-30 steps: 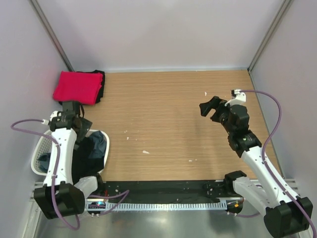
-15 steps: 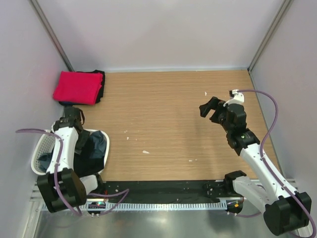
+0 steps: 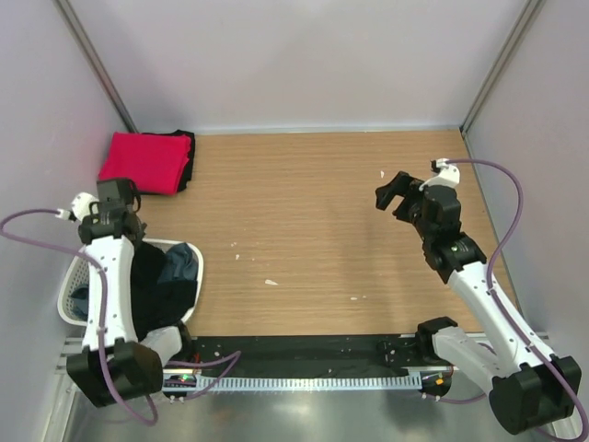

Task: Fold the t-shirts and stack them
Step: Grab the tshirt from the pile, then move the tshirt to the center of the board

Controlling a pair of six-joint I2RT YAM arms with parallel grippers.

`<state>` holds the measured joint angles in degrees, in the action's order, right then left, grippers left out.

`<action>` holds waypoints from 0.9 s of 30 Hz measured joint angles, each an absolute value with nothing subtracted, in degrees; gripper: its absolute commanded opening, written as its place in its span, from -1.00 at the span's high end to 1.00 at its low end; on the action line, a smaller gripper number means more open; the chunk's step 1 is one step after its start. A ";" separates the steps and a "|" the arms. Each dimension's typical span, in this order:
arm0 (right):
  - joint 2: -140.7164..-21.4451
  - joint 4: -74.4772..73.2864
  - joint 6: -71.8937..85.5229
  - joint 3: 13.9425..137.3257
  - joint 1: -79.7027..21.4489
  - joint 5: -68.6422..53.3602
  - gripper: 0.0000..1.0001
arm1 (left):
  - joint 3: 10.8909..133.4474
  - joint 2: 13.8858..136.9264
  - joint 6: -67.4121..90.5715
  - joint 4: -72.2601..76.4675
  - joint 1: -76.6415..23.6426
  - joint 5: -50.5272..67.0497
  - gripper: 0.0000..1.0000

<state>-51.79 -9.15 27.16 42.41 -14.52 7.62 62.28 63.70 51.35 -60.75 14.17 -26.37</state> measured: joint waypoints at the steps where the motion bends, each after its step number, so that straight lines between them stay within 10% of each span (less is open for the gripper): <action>1: -51.79 -9.17 27.27 43.00 -14.52 7.97 -1.00 | 64.40 61.95 49.58 -60.05 14.17 -26.87 0.99; 14: -54.24 -15.27 31.68 51.48 -14.50 17.58 -0.99 | 102.28 66.30 33.82 -50.78 8.64 -12.62 0.99; 27: -48.58 -32.86 35.46 56.49 -14.39 32.71 -0.99 | 120.90 93.17 21.17 -41.41 -43.68 -16.78 0.99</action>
<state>-48.58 -32.86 35.46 56.49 -14.39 32.71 120.90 93.17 21.17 -41.41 -43.68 -16.78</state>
